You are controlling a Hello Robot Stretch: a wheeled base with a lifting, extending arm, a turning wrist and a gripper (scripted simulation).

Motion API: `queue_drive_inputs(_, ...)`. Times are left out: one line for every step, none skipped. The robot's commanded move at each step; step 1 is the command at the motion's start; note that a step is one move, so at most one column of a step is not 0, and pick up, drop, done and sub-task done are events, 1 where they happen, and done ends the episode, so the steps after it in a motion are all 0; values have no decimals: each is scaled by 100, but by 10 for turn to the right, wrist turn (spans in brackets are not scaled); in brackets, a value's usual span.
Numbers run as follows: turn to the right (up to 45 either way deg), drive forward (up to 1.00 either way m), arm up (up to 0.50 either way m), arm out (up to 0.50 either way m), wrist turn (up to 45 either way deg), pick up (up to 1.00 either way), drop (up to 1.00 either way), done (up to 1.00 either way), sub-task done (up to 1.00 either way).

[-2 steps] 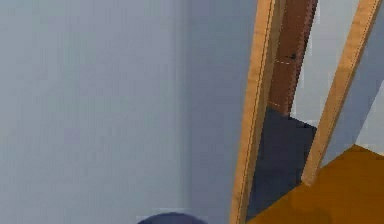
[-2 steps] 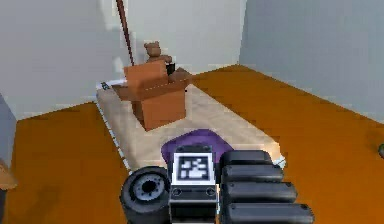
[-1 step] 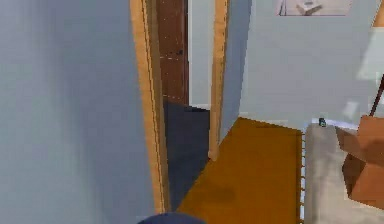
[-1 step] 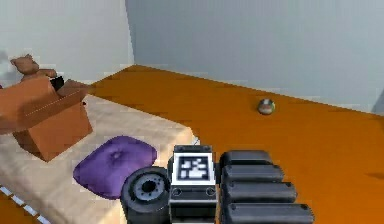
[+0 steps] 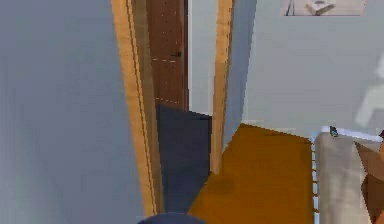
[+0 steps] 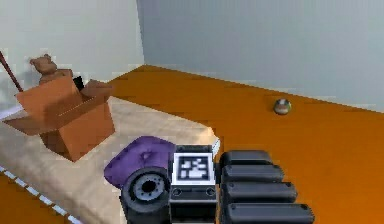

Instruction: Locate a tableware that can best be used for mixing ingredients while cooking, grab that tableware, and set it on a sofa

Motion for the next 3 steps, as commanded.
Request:
queue_drive_inputs(270, 0, 0, 0, 0, 0, 0, 0, 0)
queue_drive_inputs(0, 75, 0, 0, 0, 0, 0, 0, 0)
queue_drive_inputs(-450, 0, 0, 0, 0, 0, 0, 0, 0)
